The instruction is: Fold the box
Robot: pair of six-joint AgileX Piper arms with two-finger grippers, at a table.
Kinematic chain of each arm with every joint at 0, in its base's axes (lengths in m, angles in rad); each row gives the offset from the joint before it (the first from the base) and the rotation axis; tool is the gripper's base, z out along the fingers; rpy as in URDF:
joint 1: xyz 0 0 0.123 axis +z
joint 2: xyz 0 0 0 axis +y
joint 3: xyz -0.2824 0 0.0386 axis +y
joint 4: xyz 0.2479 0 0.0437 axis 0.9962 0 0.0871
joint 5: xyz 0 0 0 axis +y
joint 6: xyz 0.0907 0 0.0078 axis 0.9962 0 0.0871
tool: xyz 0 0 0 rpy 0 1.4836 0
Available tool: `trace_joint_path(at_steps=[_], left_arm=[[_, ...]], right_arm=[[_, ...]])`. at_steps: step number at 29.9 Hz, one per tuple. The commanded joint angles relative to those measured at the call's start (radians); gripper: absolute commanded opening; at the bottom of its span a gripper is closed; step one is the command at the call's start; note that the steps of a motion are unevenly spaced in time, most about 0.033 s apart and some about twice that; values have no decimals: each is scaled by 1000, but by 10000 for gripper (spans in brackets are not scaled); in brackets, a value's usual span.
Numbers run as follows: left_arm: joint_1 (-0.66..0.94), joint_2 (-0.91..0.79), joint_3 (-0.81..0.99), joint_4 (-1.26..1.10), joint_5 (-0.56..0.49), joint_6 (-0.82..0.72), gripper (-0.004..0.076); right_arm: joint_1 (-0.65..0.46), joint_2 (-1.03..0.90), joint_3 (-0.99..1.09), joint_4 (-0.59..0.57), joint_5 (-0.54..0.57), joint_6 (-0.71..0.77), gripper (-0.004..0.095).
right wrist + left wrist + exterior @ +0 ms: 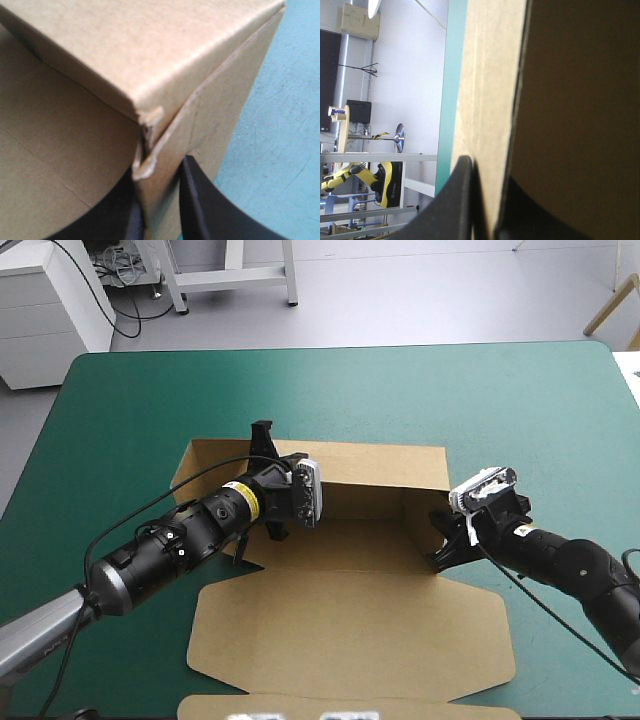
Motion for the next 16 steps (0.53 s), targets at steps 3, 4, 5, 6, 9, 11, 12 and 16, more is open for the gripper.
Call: trace_joint_path(at_steps=[3, 4, 5, 6, 9, 11, 12, 16], left_arm=[[-24, 21, 38, -119, 225, -35, -10], [-24, 21, 38, -124, 223, -35, -9], [-24, 21, 38, -132, 221, -35, -8], [-24, 21, 38, -139, 221, -35, -6], [-24, 21, 38, -161, 223, -35, 73], [-24, 19, 36, -165, 223, -42, 190], [-24, 17, 36, -168, 225, -52, 267], [-24, -13, 16, -233, 235, -76, 586]], right_arm=[[8, 9, -22, 54, 43, -40, -18], [8, 9, -22, 54, 39, -43, -18], [8, 9, -22, 54, 36, -42, -18], [8, 9, -22, 54, 34, -42, -18], [8, 9, -22, 52, 29, -42, -18], [8, 9, -22, 52, 25, -42, -18], [8, 9, -22, 52, 25, -42, -18], [8, 9, -22, 47, 22, -42, -18]])
